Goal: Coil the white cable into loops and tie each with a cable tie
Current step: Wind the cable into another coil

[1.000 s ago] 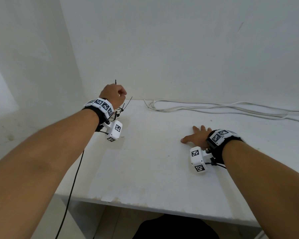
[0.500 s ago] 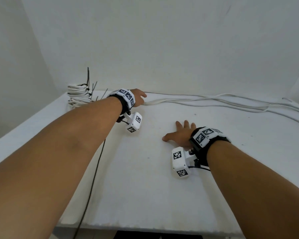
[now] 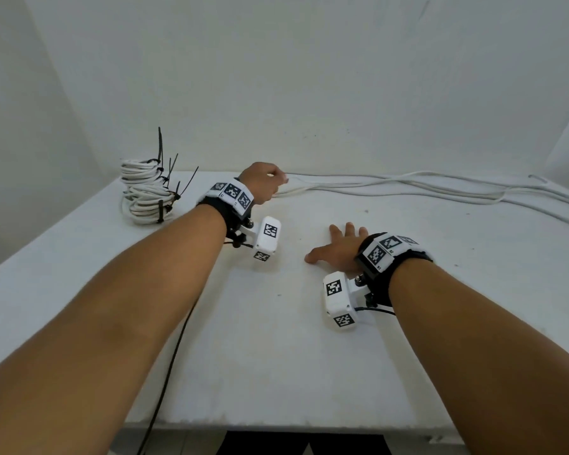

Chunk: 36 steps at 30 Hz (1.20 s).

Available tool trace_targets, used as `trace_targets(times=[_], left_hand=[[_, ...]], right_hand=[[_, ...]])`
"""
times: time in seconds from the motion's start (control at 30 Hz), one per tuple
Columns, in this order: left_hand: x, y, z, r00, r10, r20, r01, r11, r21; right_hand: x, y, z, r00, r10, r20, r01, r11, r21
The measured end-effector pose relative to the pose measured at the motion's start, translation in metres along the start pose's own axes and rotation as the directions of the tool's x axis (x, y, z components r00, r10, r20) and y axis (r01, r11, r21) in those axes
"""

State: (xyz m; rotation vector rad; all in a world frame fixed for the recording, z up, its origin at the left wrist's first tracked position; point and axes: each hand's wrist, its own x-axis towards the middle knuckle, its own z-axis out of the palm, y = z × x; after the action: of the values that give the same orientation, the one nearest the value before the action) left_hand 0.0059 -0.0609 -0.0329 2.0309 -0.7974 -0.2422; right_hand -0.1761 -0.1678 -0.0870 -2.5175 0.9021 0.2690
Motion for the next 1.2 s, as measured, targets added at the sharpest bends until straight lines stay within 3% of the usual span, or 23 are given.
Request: trace_targets(times=[0.17, 0.27, 0.33, 0.4, 0.47, 0.53, 0.7, 0.8, 0.9, 1.0, 1.1, 1.2], left_hand=[[-0.055, 0.021, 0.019, 0.986, 0.047, 0.157, 0.028, 0.896, -0.443], [-0.083, 0.025, 0.028, 0.970, 0.098, 0.224, 0.060, 0.792, -0.608], [-0.097, 0.023, 0.031, 0.967, 0.109, 0.231, 0.057, 0.791, -0.610], [-0.105, 0.019, 0.035, 0.954, 0.126, 0.271, 0.057, 0.814, -0.578], [-0.110, 0.017, 0.037, 0.928, 0.147, 0.343, 0.083, 0.815, -0.574], [-0.114, 0.020, 0.039, 0.913, 0.177, 0.367, 0.112, 0.757, -0.643], [-0.120, 0.029, 0.033, 0.897, 0.180, 0.403, 0.221, 0.607, -0.763], [-0.122, 0.032, 0.030, 0.886, 0.216, 0.410, 0.221, 0.582, -0.783], [-0.122, 0.035, 0.029, 0.891, 0.296, 0.343, 0.176, 0.473, -0.863], [-0.115, 0.030, 0.027, 0.934, 0.265, 0.240, 0.129, 0.376, -0.918], [-0.107, 0.017, 0.028, 0.982, 0.170, 0.085, 0.012, 0.392, -0.920], [-0.102, 0.008, 0.029, 0.994, 0.097, -0.044, -0.083, 0.435, -0.897]], right_hand=[[-0.016, -0.001, -0.010, 1.000, -0.028, 0.013, 0.029, 0.999, -0.037], [-0.025, 0.002, -0.015, 0.991, -0.077, -0.112, 0.096, 0.979, 0.178], [-0.028, 0.010, -0.020, 0.935, -0.067, -0.347, 0.215, 0.887, 0.408], [-0.028, 0.015, -0.025, 0.836, -0.125, -0.535, 0.382, 0.833, 0.401], [-0.026, 0.017, -0.025, 0.759, -0.296, -0.580, 0.525, 0.805, 0.276], [-0.025, 0.017, -0.026, 0.710, -0.408, -0.573, 0.602, 0.775, 0.194], [-0.029, 0.019, -0.040, 0.636, -0.340, -0.692, 0.677, 0.676, 0.290], [-0.026, 0.017, -0.052, 0.655, -0.328, -0.681, 0.679, 0.651, 0.340], [-0.025, 0.006, -0.054, 0.741, -0.384, -0.551, 0.588, 0.768, 0.255], [-0.027, -0.007, -0.041, 0.815, -0.436, -0.381, 0.522, 0.838, 0.159], [-0.032, -0.017, -0.029, 0.853, -0.463, -0.242, 0.499, 0.859, 0.115], [-0.044, -0.019, -0.032, 0.871, -0.475, -0.125, 0.482, 0.875, 0.039]])
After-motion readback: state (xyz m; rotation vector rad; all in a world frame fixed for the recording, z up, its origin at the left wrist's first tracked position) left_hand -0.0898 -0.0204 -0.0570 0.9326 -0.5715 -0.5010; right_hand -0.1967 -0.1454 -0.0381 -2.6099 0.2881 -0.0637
